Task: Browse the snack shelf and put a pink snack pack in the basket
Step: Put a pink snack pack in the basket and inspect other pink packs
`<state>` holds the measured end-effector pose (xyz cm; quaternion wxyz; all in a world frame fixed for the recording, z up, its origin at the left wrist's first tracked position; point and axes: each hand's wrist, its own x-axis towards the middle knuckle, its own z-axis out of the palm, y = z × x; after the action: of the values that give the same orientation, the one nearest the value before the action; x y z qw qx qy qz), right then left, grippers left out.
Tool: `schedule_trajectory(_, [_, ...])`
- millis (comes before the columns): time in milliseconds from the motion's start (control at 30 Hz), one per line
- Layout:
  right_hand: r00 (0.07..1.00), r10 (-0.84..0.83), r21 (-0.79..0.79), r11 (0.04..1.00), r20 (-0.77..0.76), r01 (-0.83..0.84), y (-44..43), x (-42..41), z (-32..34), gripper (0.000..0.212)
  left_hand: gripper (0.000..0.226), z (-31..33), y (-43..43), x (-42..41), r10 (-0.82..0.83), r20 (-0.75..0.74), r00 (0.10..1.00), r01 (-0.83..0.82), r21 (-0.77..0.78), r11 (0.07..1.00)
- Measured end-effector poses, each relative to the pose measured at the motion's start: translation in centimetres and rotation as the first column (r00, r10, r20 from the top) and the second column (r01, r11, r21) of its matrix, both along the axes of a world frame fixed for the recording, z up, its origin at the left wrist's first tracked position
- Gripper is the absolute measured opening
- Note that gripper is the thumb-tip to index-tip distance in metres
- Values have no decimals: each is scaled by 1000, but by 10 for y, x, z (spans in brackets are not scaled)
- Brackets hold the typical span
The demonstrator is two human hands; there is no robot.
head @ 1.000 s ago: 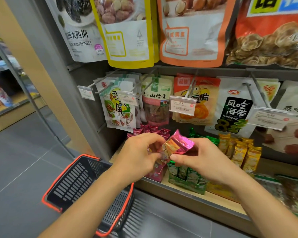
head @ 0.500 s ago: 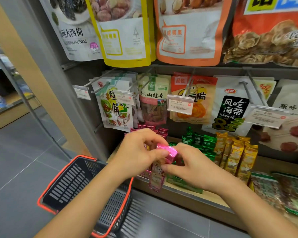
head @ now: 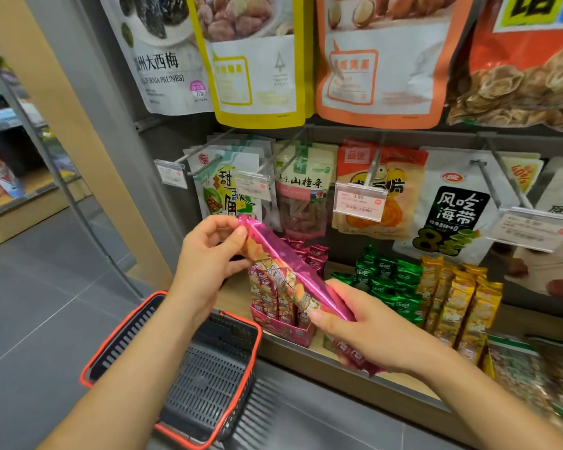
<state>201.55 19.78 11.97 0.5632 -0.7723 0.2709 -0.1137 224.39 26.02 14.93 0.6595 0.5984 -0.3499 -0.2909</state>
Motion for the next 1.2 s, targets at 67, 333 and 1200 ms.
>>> schedule_trajectory(67, [1000, -9, -77, 997, -4, 9, 1, 1, -2, 19, 16, 0, 2, 1, -101, -11, 995, 102, 47, 994])
schedule_trajectory(333, [1000, 20, -222, 975, -2, -20, -5, -1, 0, 35, 19, -1, -1, -5, 12, 19, 1000, -15, 138, 990])
schedule_trajectory(1200, [992, -129, 92, 987, -8, 129, -11, -14, 13, 31, 26, -4, -4, -17, -120, 171, 978, 108, 77, 991])
